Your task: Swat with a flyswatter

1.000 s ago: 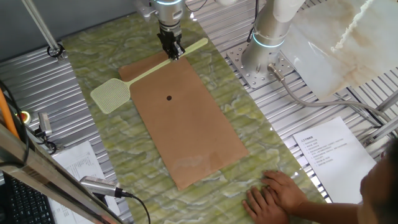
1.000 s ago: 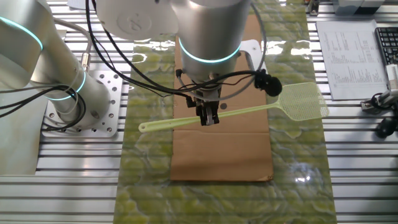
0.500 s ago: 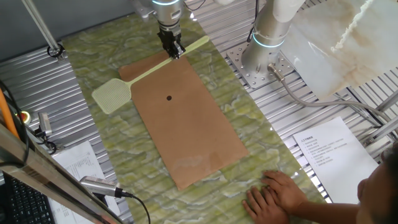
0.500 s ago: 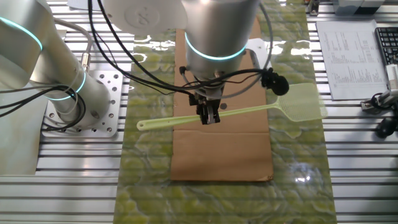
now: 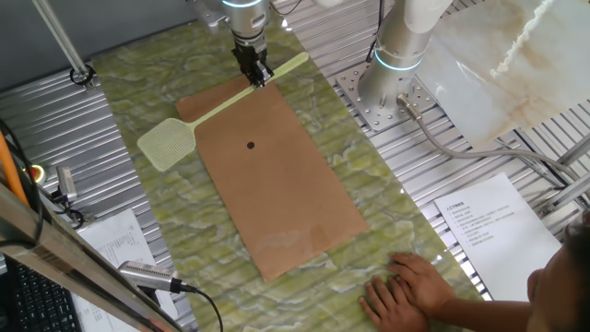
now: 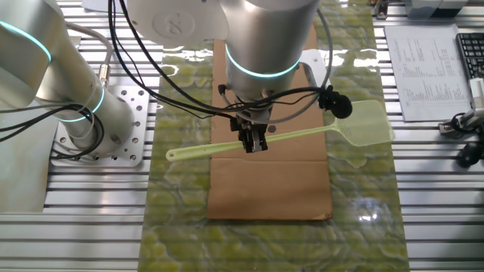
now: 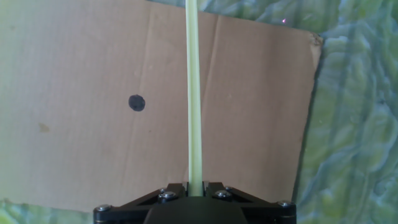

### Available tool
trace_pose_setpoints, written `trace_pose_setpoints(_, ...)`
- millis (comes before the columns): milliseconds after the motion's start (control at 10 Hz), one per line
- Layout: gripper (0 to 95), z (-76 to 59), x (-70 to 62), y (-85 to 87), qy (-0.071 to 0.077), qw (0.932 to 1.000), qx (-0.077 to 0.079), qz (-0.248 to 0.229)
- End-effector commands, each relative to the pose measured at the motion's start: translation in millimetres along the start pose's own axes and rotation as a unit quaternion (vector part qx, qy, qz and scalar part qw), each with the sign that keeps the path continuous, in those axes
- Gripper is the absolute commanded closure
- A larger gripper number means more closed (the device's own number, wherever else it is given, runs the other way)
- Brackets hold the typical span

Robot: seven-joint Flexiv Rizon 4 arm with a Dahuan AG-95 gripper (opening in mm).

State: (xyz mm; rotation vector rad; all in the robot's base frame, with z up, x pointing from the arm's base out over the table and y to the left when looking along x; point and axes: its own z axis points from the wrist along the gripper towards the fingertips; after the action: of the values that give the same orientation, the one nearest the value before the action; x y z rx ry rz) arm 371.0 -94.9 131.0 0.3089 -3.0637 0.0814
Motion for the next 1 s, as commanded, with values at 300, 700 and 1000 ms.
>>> trace_pose_setpoints(300,57.0,-0.4,-0.7,-0.9,0.000,1.0000,-0.002,-0.002)
trace_pose_setpoints(700,95.0,-10.4,1.3,-6.8,0.022,0.9994,-0.007,0.026)
trace_pose_setpoints(1000,95.0,-29.5,5.4,-12.8,0.044,0.9984,-0.023,0.029)
